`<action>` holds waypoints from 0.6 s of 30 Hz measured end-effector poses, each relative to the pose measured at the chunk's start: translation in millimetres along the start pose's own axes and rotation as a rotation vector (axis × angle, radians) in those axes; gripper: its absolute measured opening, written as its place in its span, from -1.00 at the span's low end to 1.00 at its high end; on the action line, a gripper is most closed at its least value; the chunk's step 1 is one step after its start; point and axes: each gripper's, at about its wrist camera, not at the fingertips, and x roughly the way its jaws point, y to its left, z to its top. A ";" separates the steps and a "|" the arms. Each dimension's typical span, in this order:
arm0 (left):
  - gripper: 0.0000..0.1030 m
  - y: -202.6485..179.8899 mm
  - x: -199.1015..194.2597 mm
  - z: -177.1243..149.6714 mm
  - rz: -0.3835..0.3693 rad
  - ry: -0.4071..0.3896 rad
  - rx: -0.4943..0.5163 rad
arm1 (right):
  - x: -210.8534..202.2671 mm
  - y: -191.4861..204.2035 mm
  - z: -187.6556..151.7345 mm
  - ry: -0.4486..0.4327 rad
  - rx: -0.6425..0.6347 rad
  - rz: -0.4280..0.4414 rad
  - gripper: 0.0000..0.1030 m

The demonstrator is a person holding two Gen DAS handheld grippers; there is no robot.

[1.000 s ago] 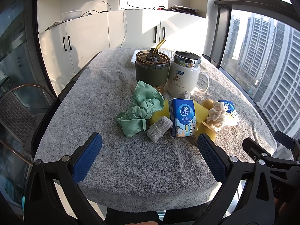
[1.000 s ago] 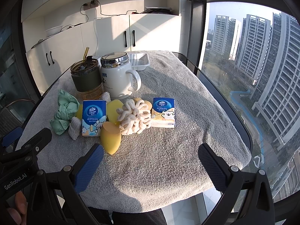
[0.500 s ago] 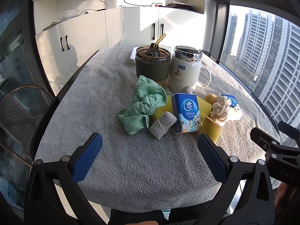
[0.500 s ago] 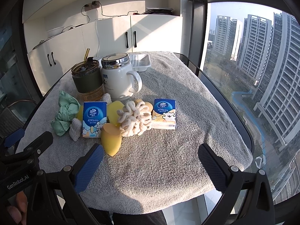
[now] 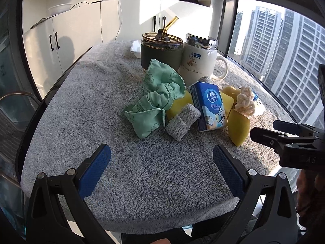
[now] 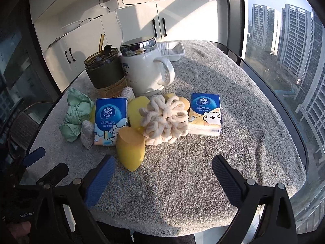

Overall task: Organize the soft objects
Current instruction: 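Grasp the green cloth with the left tool while the right tool grasps the yellow egg sponge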

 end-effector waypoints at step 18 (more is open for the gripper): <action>0.97 19.9 32.8 18.0 -0.092 0.044 -0.026 | 49.2 24.7 13.6 0.081 -0.036 0.036 -0.22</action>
